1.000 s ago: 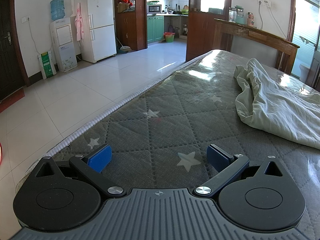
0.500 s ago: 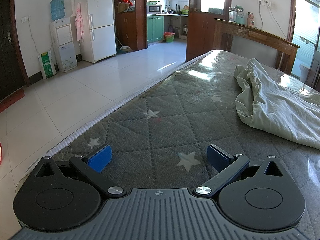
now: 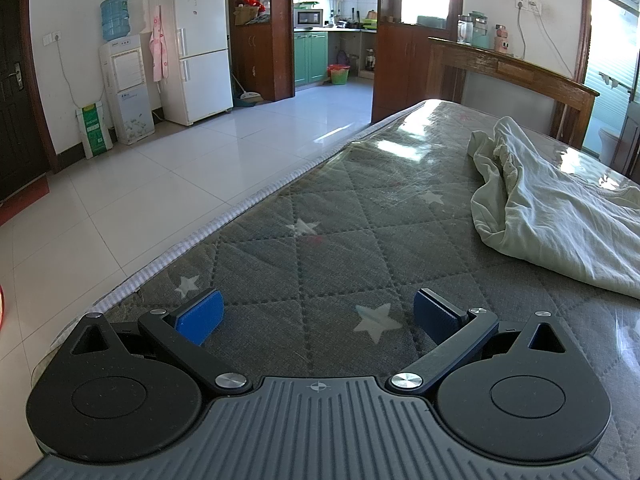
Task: Fold clothes
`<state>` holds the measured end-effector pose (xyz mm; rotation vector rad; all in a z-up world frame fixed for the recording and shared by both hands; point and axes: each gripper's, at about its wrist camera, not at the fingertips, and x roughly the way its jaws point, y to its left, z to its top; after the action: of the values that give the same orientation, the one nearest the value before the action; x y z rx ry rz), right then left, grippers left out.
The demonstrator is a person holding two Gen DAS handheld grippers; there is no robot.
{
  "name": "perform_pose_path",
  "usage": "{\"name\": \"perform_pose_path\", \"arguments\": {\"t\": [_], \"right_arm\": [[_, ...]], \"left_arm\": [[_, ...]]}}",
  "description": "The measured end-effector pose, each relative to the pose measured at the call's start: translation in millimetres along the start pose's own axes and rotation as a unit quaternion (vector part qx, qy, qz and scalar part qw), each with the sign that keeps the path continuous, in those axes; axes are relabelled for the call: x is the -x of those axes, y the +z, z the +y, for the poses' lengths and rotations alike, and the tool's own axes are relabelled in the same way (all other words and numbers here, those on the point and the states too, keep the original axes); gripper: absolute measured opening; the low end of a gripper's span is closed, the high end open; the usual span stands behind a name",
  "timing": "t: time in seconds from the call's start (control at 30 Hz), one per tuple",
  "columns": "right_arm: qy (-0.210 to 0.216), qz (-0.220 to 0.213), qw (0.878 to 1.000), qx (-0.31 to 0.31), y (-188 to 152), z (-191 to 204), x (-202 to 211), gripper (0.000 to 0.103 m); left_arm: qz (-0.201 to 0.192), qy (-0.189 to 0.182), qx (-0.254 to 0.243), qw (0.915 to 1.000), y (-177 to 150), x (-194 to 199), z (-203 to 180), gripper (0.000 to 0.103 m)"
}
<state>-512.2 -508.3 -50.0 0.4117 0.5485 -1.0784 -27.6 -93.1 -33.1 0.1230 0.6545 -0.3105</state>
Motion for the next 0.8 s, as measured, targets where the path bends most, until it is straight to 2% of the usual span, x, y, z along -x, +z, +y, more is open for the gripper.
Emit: {"name": "perform_pose_path", "arguments": {"t": [0.8], "right_arm": [[0.0, 0.0, 1.0, -0.001, 0.2, -1.9, 0.7, 0.103]], "left_arm": [[0.0, 0.0, 0.0, 1.0, 0.0, 0.1, 0.3, 0.102]]}}
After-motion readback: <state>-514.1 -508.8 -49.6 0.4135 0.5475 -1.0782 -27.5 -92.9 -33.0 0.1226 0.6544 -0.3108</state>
